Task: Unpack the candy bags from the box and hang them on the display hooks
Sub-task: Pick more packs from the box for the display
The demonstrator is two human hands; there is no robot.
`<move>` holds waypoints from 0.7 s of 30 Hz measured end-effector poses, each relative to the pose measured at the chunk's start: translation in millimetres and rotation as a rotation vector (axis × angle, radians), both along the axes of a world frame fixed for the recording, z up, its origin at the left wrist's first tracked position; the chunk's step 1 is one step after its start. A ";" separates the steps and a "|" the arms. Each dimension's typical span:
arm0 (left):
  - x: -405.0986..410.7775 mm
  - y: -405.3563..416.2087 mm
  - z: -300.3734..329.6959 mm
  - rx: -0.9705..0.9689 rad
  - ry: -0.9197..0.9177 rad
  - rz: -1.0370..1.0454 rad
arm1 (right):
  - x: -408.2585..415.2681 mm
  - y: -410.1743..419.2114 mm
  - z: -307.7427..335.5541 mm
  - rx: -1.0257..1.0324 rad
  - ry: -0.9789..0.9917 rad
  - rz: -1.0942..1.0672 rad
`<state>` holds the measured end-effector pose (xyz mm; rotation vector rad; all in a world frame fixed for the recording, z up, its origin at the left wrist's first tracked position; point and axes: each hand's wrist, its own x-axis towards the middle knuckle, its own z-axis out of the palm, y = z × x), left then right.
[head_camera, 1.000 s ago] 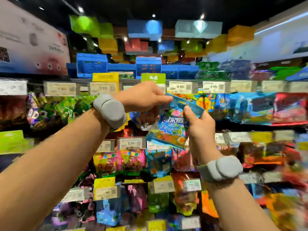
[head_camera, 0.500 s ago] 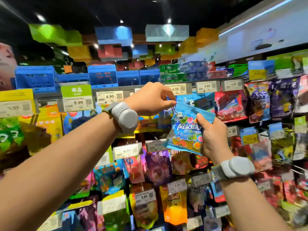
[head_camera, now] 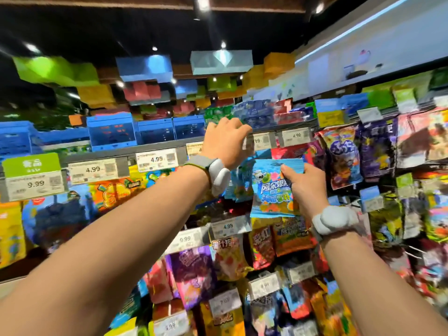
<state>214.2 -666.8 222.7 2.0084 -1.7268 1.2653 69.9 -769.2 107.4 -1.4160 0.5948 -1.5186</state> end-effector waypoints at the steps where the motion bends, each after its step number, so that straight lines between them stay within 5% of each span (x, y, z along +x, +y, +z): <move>1: 0.5 -3.7 -1.7 0.008 -0.018 0.019 | 0.7 -2.8 1.6 -0.004 0.004 0.002; 6: 2.8 -3.8 -1.4 -0.046 -0.132 -0.074 | 12.3 -7.1 7.3 -0.039 0.023 0.050; 15: -0.9 3.5 29.5 0.062 0.096 -0.098 | 38.6 -18.6 36.5 -0.099 0.043 0.000; 21: -4.8 3.1 29.7 0.074 0.132 -0.103 | 48.6 -20.5 51.6 -0.130 0.244 -0.085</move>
